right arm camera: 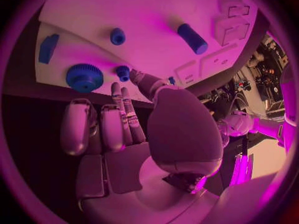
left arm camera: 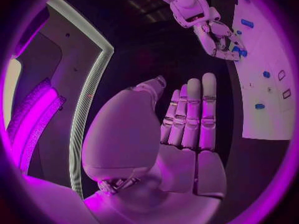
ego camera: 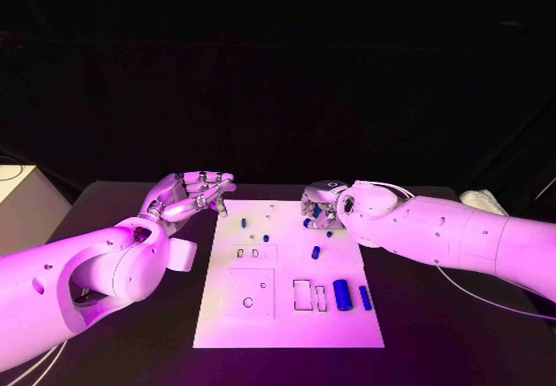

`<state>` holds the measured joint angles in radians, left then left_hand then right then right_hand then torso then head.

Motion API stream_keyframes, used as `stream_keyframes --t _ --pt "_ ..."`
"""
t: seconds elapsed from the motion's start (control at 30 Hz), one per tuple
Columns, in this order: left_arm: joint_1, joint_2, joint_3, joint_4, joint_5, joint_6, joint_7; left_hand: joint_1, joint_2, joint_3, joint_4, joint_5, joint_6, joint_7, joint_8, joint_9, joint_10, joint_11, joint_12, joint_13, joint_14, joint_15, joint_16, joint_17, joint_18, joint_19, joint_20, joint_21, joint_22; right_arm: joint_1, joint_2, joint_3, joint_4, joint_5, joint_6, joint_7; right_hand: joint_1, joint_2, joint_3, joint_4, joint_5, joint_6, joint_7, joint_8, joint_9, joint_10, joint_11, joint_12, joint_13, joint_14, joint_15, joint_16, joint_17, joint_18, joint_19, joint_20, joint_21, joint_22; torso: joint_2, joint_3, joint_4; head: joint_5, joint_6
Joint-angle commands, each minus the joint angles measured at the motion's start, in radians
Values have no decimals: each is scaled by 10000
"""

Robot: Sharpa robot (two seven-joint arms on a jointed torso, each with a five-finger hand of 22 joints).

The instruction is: Assemble the parts on the task board

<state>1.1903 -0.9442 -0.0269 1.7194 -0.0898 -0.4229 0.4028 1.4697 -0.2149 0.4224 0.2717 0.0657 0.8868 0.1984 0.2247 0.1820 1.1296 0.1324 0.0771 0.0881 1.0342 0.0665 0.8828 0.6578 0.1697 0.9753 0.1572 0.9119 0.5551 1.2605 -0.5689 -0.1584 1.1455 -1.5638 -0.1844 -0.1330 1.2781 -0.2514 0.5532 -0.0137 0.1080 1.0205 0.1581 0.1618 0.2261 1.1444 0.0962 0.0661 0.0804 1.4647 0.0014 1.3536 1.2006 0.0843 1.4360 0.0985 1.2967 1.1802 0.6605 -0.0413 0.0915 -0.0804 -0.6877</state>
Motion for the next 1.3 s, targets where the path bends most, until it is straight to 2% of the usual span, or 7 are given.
stream_keyframes --t 0.03,0.6,0.93,1.1,1.3 --pt "40 2 10 9 -2 168 48 -52 -13 43 18 -34 14 31 -17 8 48 22 -13 13 66 -33 55 12 133 -73 5 50 9 -33 39 -6 -43 -126 261 33 15 91 -8 44 47 17 -26 31 21 -3 -15 9 18 400 67 41 23 -83 -8 78 41 13 22 -6 0 7 -7" --pt "114 -12 10 7 0 173 23 -48 -3 59 12 -32 8 30 -19 13 42 22 -13 17 70 -33 81 15 134 -90 8 99 40 -96 118 -9 -147 -53 299 78 59 269 197 115 197 163 -50 124 123 251 -52 35 77 392 42 112 26 -102 13 64 155 175 36 -23 -6 41 -44" --pt "139 -20 10 1 6 186 4 -49 15 72 14 -32 10 30 -18 17 44 21 -11 19 71 -33 93 16 135 -99 9 123 56 -99 132 -10 -213 -21 191 81 230 651 717 108 211 420 -155 338 338 614 -159 19 117 385 -45 197 24 -156 92 -7 397 527 41 -30 0 49 -59" --pt "144 -2 10 -22 14 195 -8 -49 15 72 14 -32 10 30 -18 17 44 21 -11 19 71 -33 93 16 135 -99 9 123 56 -102 164 -10 -268 -46 121 42 289 647 804 38 206 420 -153 359 377 641 -166 3 116 382 -52 206 15 -157 87 -17 407 545 64 -37 13 33 -51" --pt "146 13 9 -45 33 197 -18 -43 25 84 11 -34 10 29 -17 20 44 20 -10 21 70 -34 101 16 136 -106 9 140 67 -106 166 -10 -226 -29 -189 34 344 633 887 -45 200 448 -152 399 428 698 -173 6 121 379 -57 219 9 -170 104 -24 461 625 69 -47 -2 46 -66"
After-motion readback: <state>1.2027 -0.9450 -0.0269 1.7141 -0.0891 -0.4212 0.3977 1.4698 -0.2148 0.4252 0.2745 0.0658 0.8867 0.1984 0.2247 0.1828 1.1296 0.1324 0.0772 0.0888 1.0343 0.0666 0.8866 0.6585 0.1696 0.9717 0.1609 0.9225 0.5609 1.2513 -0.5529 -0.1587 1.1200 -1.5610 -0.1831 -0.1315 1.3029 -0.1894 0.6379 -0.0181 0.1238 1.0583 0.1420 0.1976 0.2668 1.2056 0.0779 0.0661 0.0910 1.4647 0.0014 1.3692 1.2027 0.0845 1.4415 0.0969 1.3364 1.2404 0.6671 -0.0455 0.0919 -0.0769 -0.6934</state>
